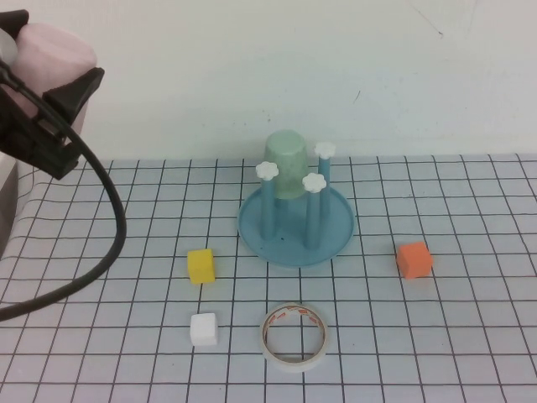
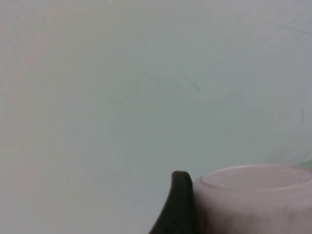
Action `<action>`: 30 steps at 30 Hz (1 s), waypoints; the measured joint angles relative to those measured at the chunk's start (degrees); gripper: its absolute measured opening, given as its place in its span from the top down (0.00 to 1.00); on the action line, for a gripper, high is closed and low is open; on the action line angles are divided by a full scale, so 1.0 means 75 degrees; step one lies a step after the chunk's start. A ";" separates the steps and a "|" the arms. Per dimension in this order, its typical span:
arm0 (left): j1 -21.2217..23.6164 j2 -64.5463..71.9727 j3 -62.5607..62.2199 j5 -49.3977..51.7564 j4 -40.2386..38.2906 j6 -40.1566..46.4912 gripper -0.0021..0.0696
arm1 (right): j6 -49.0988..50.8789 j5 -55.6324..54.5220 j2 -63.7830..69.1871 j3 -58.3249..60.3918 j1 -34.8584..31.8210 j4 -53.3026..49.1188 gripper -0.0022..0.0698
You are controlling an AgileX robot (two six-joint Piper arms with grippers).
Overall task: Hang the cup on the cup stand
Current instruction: Place the cup on the cup holder
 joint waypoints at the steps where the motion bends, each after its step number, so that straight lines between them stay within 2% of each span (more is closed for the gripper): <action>1: 0.0000 0.0000 0.0000 0.0000 0.0000 0.0017 0.20 | 0.0481 0.0282 0.0061 0.0080 0.0000 -0.0328 0.97; 3: 0.0000 0.0000 0.0000 0.0000 0.0000 0.0031 0.20 | 0.1848 0.0995 0.0233 0.0288 0.0000 -0.1509 0.97; 6: 0.0000 -0.0003 0.0000 0.0000 0.0000 0.0031 0.20 | 0.4130 0.2212 0.0483 0.0400 0.0000 -0.3973 0.97; 12: 0.0000 -0.0003 0.0000 0.0000 0.0000 0.0161 0.20 | 0.7762 0.3965 0.0597 0.0443 0.0000 -0.8438 0.97; 15: 0.0000 -0.0018 0.0000 0.0000 0.0000 0.0197 0.20 | 0.9459 0.4582 0.0597 0.0443 0.0000 -1.0680 0.97; 20: 0.0000 -0.0018 0.0000 -0.0017 0.0000 0.0209 0.20 | 1.2225 0.4900 0.0597 0.0443 0.0000 -1.3664 0.97; 24: 0.0000 -0.0018 0.0000 -0.0017 0.0000 0.0209 0.20 | 1.3626 0.4941 0.0597 0.0443 0.0000 -1.5003 0.97; 30: 0.0000 -0.0018 0.0000 -0.0046 0.0000 0.0401 0.20 | 1.4036 0.4941 0.0597 0.0443 0.0000 -1.5346 0.97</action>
